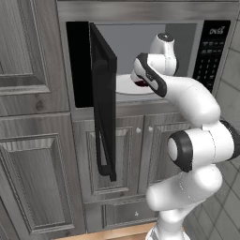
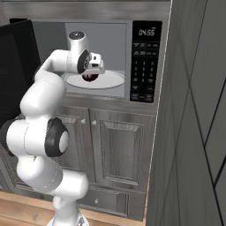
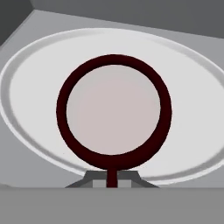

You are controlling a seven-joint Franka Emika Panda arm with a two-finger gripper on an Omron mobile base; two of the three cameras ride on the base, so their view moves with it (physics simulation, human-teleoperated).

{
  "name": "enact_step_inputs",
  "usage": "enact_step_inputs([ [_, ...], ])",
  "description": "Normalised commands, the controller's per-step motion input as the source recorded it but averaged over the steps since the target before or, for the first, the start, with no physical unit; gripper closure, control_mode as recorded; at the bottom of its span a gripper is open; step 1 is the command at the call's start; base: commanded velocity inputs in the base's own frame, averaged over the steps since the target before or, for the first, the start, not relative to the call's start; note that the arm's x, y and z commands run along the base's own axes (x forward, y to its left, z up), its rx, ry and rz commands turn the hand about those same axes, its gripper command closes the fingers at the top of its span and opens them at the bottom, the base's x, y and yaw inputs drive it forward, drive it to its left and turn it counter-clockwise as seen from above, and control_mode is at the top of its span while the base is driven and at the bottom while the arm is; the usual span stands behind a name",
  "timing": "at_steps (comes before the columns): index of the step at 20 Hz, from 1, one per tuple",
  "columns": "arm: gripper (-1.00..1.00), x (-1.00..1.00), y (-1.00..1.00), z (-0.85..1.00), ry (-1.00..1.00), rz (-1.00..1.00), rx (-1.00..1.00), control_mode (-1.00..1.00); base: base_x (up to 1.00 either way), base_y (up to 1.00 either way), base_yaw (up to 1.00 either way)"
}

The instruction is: Pick the mug from the counter and place it inside the microwave. Then close the microwave.

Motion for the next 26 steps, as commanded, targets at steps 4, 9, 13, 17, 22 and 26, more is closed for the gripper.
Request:
enact_step_inputs([
  [4,1.00,0.48,0.00,-0.03,0.05,0.00,0.00,-1.00,0.00,0.00,0.00],
  [9,1.00,0.38,0.00,-0.15,0.05,0.00,0.00,-1.00,0.00,0.00,0.00],
  [13,1.00,0.38,0.00,-0.25,0.01,0.00,0.00,-1.00,0.00,0.00,0.00],
  [17,1.00,0.33,0.00,-0.28,0.03,0.00,0.00,-1.00,0.00,0.00,0.00],
  [22,1.00,0.26,0.00,-0.27,0.01,0.00,0.00,-1.00,0.00,0.00,0.00],
  [26,1.00,0.04,0.00,-0.06,0.00,0.00,0.00,-1.00,0.00,0.00,0.00],
])
